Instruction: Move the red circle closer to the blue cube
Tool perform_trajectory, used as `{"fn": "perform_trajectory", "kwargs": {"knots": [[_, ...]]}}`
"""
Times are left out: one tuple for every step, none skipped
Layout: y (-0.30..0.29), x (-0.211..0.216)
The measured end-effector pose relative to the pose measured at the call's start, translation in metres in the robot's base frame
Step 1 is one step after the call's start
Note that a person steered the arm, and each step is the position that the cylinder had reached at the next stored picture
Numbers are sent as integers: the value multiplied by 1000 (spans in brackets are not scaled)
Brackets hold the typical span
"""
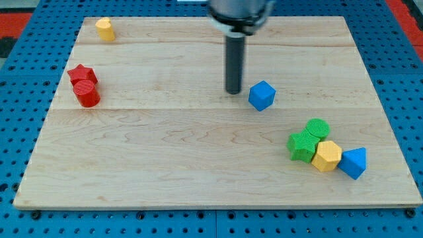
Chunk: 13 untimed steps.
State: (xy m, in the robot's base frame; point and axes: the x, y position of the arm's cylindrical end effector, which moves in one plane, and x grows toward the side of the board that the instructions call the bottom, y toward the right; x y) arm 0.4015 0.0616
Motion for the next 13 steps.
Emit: {"fn": "perform_trajectory", "kwargs": {"knots": [[40, 2], [67, 24], [59, 28], [-14, 1], [-125, -34], [-230, -65], [-318, -81], [-354, -63], [-326, -31], [-292, 1], [-286, 15], [-283, 32], [-283, 45]]}}
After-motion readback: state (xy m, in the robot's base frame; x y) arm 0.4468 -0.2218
